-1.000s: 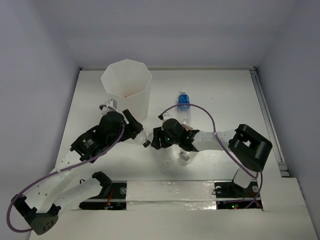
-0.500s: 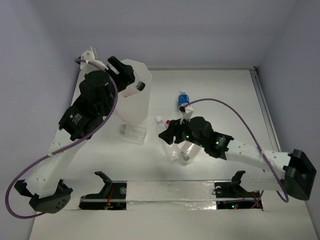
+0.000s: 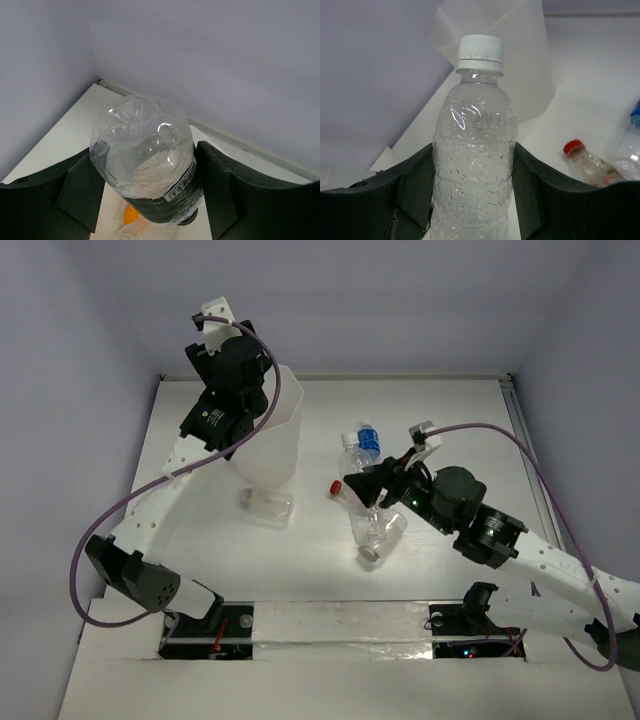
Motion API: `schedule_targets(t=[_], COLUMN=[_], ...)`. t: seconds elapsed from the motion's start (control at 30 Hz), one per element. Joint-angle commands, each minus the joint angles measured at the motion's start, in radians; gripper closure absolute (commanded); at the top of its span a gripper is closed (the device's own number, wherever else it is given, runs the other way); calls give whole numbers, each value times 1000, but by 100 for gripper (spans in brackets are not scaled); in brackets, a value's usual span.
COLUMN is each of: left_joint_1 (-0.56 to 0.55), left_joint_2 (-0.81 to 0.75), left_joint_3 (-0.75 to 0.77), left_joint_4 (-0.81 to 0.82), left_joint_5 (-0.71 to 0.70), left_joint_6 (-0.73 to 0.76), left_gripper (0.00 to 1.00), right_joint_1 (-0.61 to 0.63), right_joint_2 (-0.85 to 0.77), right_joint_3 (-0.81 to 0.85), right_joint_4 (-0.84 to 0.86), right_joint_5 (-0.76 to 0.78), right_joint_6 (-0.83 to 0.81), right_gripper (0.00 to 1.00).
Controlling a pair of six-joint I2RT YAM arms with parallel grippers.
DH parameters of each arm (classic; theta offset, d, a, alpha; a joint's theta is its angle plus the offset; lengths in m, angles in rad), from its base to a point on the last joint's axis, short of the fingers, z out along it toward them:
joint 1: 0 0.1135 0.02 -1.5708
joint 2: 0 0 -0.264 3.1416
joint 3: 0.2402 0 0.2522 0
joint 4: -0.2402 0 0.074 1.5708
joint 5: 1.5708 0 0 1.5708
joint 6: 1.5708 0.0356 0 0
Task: Put the plastic bottles in the bin
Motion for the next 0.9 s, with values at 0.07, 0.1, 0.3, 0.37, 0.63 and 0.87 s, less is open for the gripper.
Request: schedule_targets(t=[0.07, 0.1, 0.3, 0.37, 0.63, 0.87], left_joint_1=[42, 52, 62, 71, 92, 92], left_joint_2=[-22, -26, -97, -137, -428, -735], left_joint_3=[-71, -81, -73, -67, -289, -723], left_joint_4=[87, 85, -2, -37, -128, -166], left_joint_5=[13, 20, 134, 181, 423, 577], left_joint_6=[12, 7, -83, -118, -273, -489], left_gripper=[39, 34, 10, 10, 17, 27], right_joint_1=[5, 5, -4, -18, -51, -79], right_joint_2=[51, 66, 209, 253, 486, 747], right_joint_3=[176, 223, 363, 430, 665, 887], right_joint_4=[56, 53, 118, 144, 266, 386], right_joint_5=[95, 100, 132, 135, 91, 120], right_joint_6=[-80, -94, -180, -197, -239, -273], right_gripper=[55, 55, 55, 56, 56, 56])
